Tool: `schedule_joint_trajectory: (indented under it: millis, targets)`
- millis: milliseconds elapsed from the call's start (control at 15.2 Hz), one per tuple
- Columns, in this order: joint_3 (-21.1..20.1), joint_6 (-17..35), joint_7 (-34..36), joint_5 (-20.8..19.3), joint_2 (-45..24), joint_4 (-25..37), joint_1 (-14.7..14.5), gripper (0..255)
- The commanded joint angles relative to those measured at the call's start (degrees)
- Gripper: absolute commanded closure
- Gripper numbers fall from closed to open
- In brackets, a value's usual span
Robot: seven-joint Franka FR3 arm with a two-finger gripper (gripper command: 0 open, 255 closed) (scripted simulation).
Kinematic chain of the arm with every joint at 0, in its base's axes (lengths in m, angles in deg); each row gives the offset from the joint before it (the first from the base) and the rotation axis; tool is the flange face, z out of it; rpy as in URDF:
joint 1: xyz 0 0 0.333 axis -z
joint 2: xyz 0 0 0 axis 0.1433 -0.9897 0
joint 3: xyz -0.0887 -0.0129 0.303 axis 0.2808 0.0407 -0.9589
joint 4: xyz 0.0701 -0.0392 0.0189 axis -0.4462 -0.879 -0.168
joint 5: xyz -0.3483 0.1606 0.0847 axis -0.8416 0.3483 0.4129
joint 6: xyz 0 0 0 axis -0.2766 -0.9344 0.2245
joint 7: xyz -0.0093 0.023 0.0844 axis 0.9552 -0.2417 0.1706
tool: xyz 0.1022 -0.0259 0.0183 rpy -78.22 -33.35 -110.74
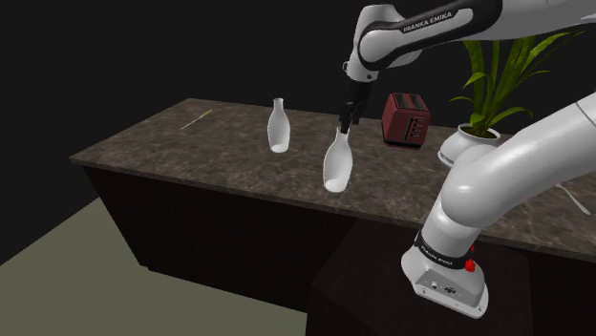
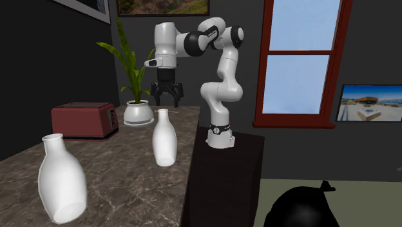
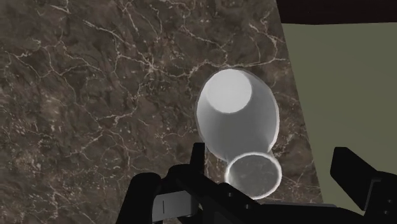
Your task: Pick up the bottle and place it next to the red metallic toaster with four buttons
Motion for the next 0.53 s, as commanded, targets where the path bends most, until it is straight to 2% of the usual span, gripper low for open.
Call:
schedule_joint_trajectory:
  millis: [0, 462]
  targets:
    - [0.7, 2.7, -0.9, -0.4, -1.5, -0.6, 0.0, 0]
    - [1.5, 8.6, -1.1, -0.6, -3.9, -4.1, -0.1, 0]
